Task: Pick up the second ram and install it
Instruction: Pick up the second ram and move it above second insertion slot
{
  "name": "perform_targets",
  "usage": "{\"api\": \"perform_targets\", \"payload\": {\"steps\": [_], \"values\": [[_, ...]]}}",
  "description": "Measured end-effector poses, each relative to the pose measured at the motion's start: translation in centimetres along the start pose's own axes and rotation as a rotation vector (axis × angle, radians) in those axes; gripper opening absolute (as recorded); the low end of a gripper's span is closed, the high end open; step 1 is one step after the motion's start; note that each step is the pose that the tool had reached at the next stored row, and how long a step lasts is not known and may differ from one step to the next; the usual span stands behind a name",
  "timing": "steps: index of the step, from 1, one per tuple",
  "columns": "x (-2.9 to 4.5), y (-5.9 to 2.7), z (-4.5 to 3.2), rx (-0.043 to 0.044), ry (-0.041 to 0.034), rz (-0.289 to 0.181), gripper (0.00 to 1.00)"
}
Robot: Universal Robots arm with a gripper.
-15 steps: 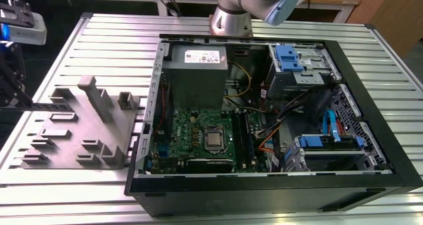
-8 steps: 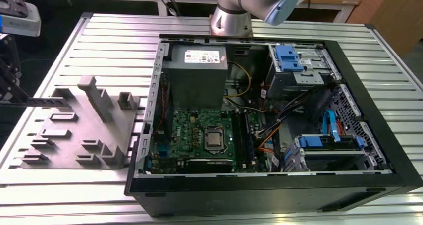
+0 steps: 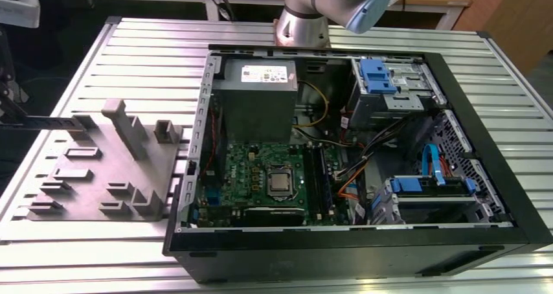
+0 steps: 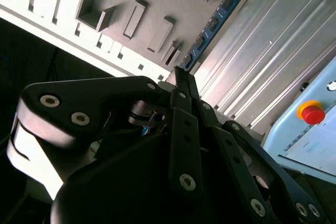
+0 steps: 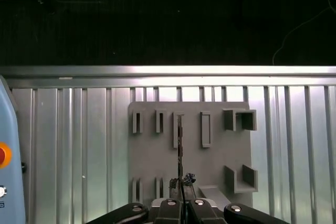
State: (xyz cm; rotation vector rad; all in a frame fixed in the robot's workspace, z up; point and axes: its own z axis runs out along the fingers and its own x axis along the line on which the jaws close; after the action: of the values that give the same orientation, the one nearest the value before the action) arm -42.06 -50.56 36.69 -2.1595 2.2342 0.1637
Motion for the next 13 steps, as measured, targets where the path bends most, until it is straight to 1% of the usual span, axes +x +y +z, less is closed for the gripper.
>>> {"api": "perform_targets", "payload": {"steps": [5, 8, 13], "values": [[-0.11, 0.06, -1.13, -0.0002, -0.0052, 0.0, 0.08], [-0.17, 0.1, -1.78, -0.0002, -0.007, 0.0, 0.08], [-0.25, 0.14, -2.62, -0.0005, -0.0087, 0.0, 0.08]]}}
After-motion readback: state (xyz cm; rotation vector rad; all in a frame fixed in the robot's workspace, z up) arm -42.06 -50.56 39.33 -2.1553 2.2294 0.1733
